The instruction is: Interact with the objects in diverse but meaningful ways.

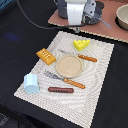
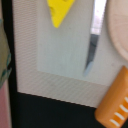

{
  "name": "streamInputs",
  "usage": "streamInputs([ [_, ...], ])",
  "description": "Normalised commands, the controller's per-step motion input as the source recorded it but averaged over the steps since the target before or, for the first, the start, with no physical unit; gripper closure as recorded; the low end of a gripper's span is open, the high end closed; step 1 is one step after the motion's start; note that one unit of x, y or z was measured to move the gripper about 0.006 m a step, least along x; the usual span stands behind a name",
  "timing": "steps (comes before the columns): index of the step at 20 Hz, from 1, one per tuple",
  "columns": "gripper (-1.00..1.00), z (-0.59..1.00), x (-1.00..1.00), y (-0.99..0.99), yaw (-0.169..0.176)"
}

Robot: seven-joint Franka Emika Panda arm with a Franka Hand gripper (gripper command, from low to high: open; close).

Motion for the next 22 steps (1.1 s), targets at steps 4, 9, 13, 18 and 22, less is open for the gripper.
streamInputs([
  [4, -1.00, 0.00, 0.03, 0.58, -0.009],
  [9, -1.00, 0.09, 0.11, 0.67, -0.114],
  [13, -1.00, 0.05, 0.05, 0.69, -0.151],
  [18, -1.00, 0.02, 0.00, 0.66, -0.089],
  [22, -1.00, -0.04, 0.00, 0.56, -0.001],
])
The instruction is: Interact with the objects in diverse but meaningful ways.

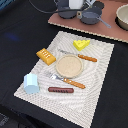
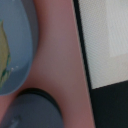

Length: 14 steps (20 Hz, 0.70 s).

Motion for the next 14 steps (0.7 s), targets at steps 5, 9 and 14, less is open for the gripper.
streamInputs([
  [5, -1.00, -0.19, 0.00, 0.31, -0.001],
  [9, -1.00, -0.30, 0.00, 0.17, -0.006],
  [14, -1.00, -0.31, 0.01, 0.16, -0.040],
])
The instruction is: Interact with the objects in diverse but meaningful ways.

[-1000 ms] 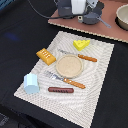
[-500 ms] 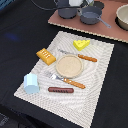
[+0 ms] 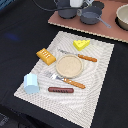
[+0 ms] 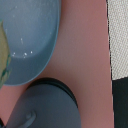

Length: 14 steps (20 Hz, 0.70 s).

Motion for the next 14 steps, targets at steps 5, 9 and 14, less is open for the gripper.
streamInputs([
  [5, -1.00, -0.20, 0.10, 0.37, -0.038],
  [9, -1.00, -0.02, 0.19, 0.51, -0.137],
  [14, -1.00, -0.12, 0.02, 0.35, -0.107],
])
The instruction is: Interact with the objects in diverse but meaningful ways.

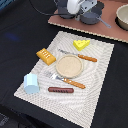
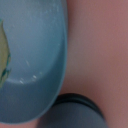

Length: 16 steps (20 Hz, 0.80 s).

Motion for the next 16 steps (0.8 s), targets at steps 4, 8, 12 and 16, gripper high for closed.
streamInputs([
  [4, -1.00, -0.19, 0.00, 0.19, -0.023],
  [8, -1.00, -0.25, -0.02, 0.15, 0.000],
  [12, -1.00, -0.20, 0.00, 0.16, 0.000],
  [16, -1.00, -0.17, 0.00, 0.15, 0.000],
])
